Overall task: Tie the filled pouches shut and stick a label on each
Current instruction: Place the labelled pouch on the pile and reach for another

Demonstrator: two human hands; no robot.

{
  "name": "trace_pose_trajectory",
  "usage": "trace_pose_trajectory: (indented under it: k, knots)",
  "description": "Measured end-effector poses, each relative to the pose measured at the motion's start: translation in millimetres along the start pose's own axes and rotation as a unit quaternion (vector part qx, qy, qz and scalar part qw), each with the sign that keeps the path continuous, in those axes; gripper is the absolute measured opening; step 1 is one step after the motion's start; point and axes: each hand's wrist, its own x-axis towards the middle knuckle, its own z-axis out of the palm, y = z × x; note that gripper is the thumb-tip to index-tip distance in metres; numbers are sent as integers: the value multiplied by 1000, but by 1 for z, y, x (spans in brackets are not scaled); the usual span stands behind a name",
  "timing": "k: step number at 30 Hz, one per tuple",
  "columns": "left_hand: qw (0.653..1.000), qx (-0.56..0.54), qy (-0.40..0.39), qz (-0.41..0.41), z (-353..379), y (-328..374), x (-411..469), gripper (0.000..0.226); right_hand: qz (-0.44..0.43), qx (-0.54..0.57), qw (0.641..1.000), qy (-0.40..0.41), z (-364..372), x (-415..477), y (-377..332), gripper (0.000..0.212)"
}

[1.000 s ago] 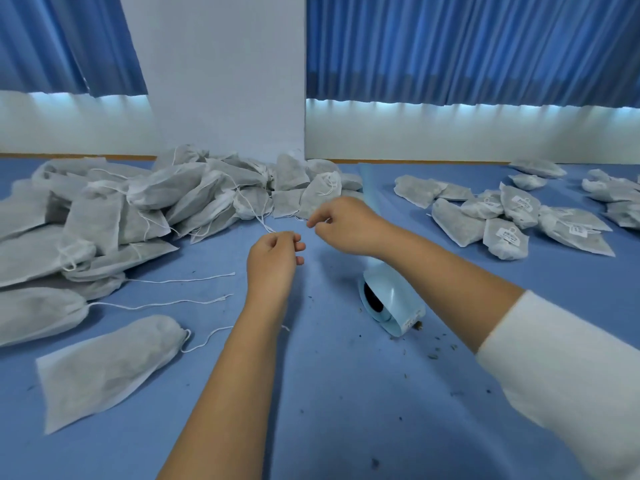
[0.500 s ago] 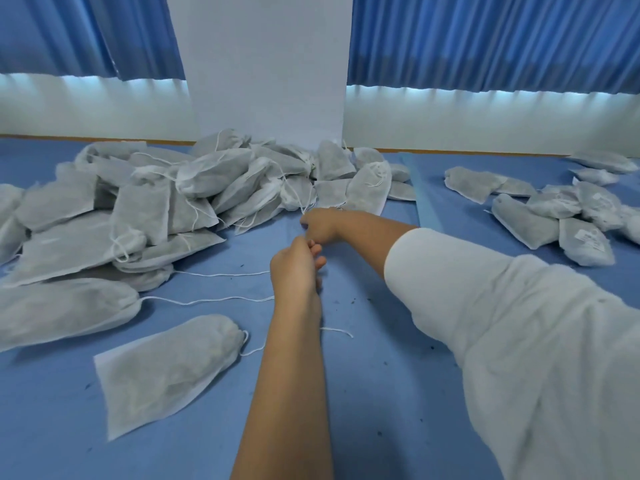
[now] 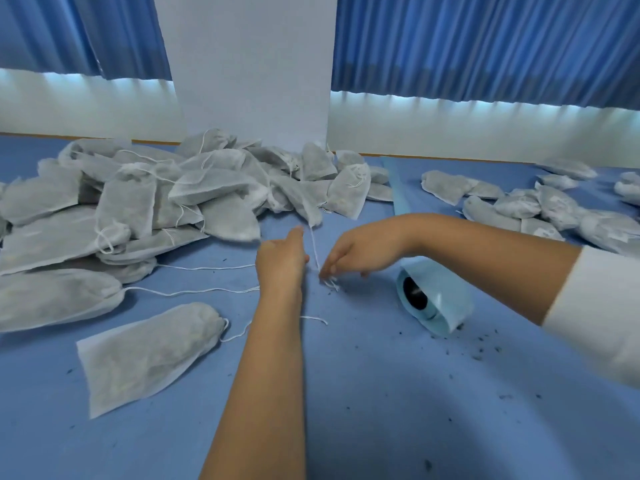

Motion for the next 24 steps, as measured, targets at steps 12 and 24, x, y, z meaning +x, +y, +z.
trace_pose_trajectory:
  k: [12,24]
  knots:
    - [890,427,-12,161,-1,-12,-25,21,-32,0,999,9,9,-79,9,24]
    - [895,422,-29,143,-4,-11,-21,14,73,-98,973,196,33,21,-7,38]
